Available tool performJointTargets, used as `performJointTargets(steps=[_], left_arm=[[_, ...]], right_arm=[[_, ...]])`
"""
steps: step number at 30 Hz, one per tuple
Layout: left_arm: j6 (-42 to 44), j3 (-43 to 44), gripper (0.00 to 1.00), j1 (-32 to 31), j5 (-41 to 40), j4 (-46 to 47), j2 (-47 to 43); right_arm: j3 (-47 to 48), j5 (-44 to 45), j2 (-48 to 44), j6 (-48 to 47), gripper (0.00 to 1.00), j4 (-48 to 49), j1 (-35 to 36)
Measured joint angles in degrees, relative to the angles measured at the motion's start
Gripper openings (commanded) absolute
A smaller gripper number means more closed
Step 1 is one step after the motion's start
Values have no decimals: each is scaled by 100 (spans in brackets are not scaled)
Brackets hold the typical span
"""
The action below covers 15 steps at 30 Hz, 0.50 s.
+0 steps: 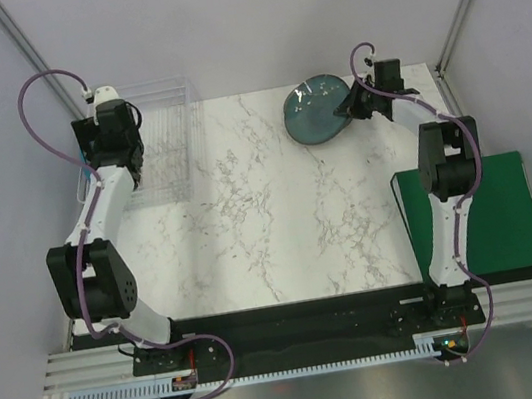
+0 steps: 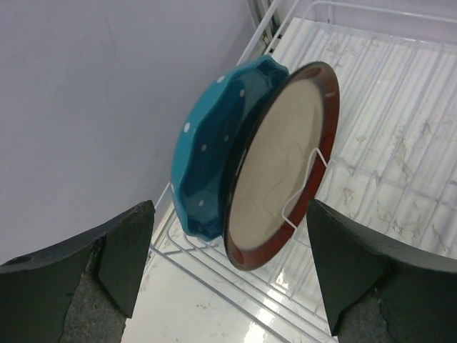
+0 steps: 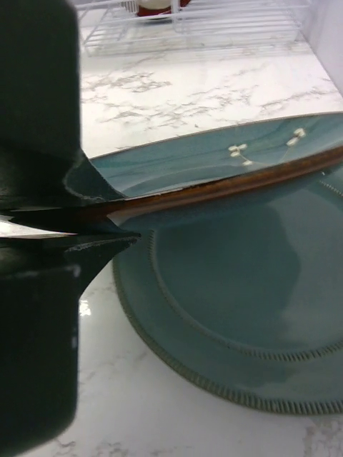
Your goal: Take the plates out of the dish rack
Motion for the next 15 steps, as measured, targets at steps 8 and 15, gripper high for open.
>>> performJointTargets(steps=[8, 15], left_arm=[[219, 295, 88, 160, -39, 380, 511], [236, 367, 80, 164, 31, 372, 944]], right_arm=[[1416, -243, 1141, 293, 0, -83, -118], [1727, -286, 1440, 525, 0, -15, -177]])
